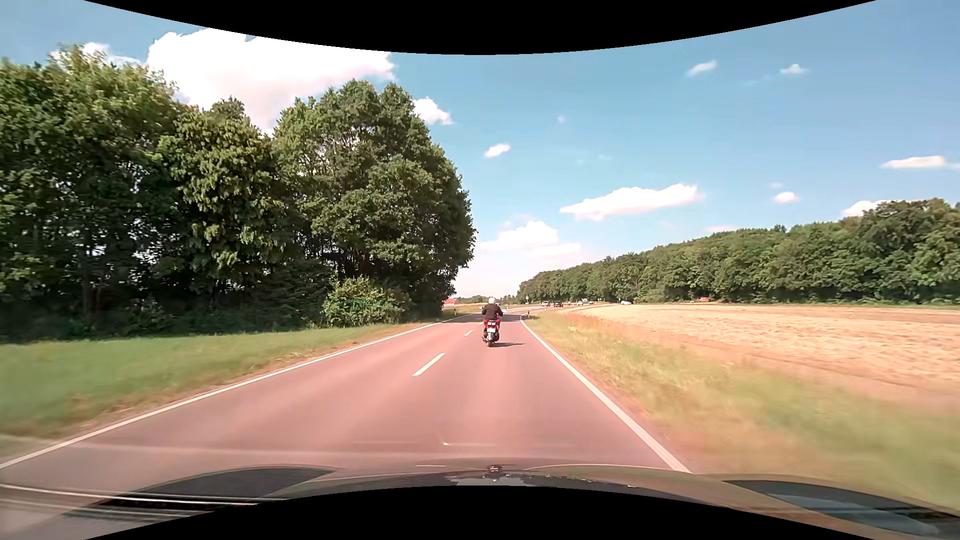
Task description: Follow the waypoints while adhering to traffic rules and regulations
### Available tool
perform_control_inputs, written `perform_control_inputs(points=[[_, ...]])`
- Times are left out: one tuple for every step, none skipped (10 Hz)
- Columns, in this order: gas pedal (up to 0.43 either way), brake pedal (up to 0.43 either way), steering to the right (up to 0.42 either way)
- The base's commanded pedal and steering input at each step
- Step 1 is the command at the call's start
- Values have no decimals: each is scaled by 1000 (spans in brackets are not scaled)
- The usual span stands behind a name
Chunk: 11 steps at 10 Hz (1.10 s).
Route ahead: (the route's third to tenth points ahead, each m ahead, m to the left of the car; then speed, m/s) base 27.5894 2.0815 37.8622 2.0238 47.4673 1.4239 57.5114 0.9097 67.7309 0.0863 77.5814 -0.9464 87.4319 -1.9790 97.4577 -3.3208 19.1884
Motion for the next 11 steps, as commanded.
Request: perform_control_inputs(points=[[189, 12, -2], [177, 12, -2], [177, 6, -2], [177, 12, -2], [177, 12, -1], [177, 12, -1], [177, 12, -1], [177, 12, 1], [177, 12, 2], [177, 12, 3], [177, 12, 4]])
